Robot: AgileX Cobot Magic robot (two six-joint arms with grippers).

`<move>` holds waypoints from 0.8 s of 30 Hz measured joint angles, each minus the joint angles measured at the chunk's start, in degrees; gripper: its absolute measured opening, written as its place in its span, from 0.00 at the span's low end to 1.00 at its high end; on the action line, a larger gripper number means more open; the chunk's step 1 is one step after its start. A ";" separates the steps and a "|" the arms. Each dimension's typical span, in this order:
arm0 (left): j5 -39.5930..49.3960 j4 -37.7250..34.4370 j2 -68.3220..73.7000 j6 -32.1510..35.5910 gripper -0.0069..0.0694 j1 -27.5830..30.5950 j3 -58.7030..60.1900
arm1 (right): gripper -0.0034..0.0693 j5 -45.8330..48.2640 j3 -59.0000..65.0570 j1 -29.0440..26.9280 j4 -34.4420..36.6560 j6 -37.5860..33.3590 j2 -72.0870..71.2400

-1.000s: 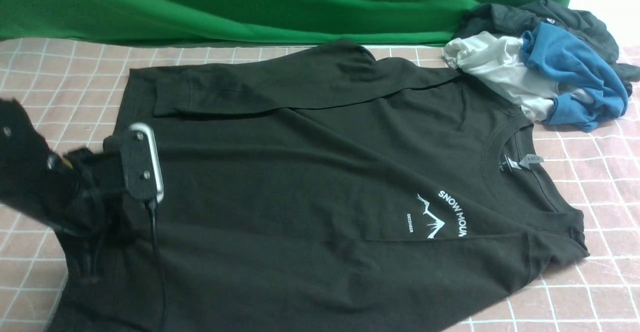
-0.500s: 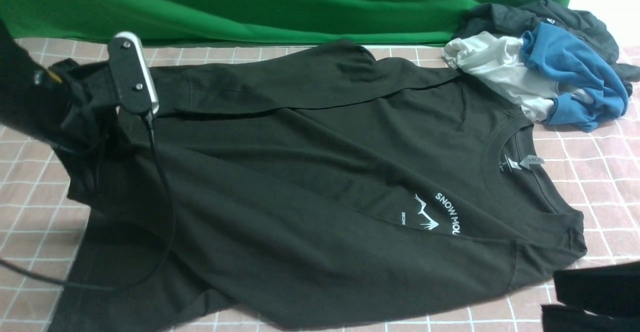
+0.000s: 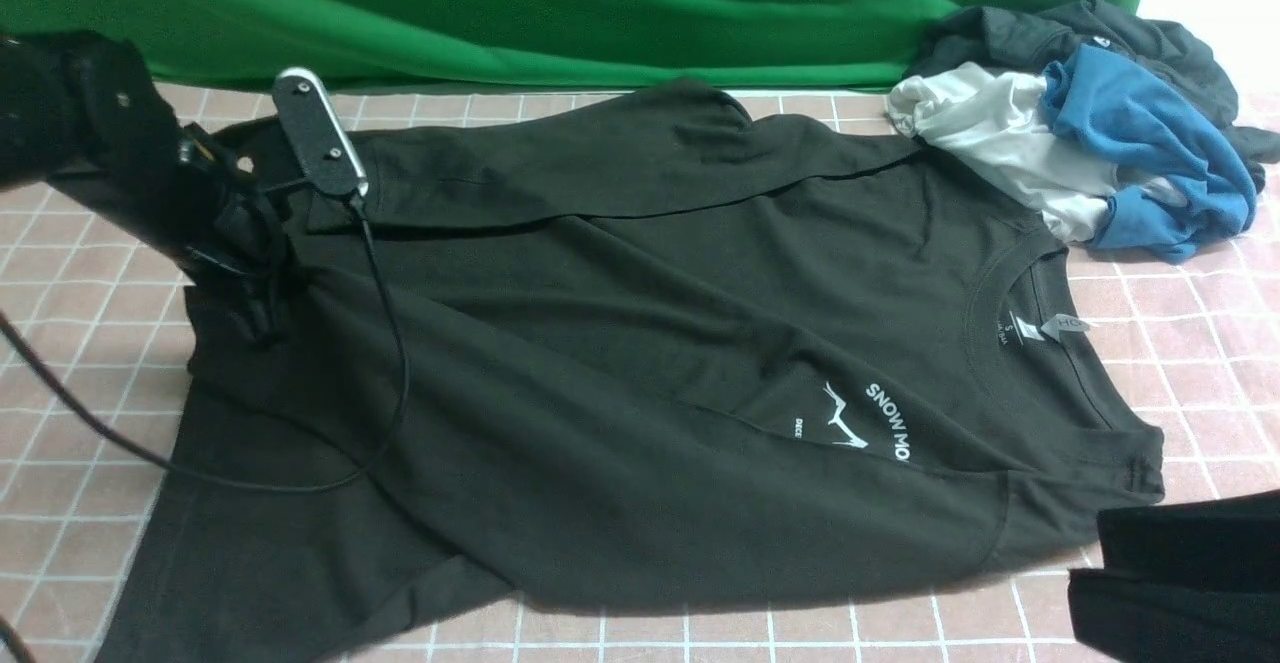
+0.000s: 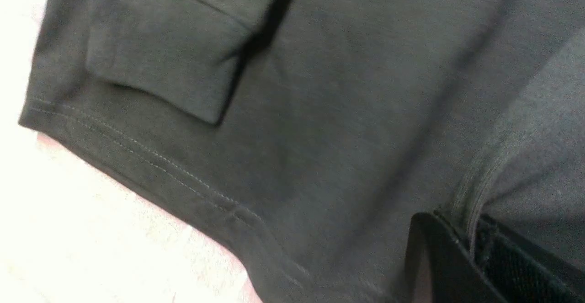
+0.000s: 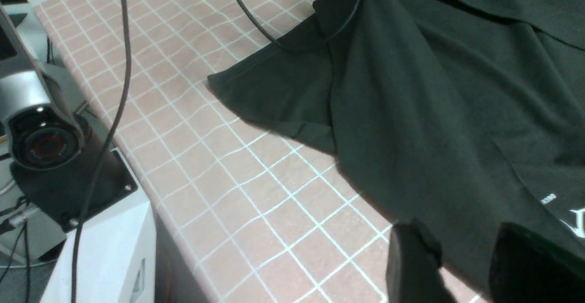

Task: Fold a long-sleeved shirt over a pink coffee tablecloth.
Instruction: 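Fold the left side of the black T-shirt inward over its body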

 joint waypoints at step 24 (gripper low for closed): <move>-0.98 2.06 -1.01 -20.04 0.75 0.00 -0.90 | 0.64 -1.12 -5.74 0.00 -22.44 12.10 1.26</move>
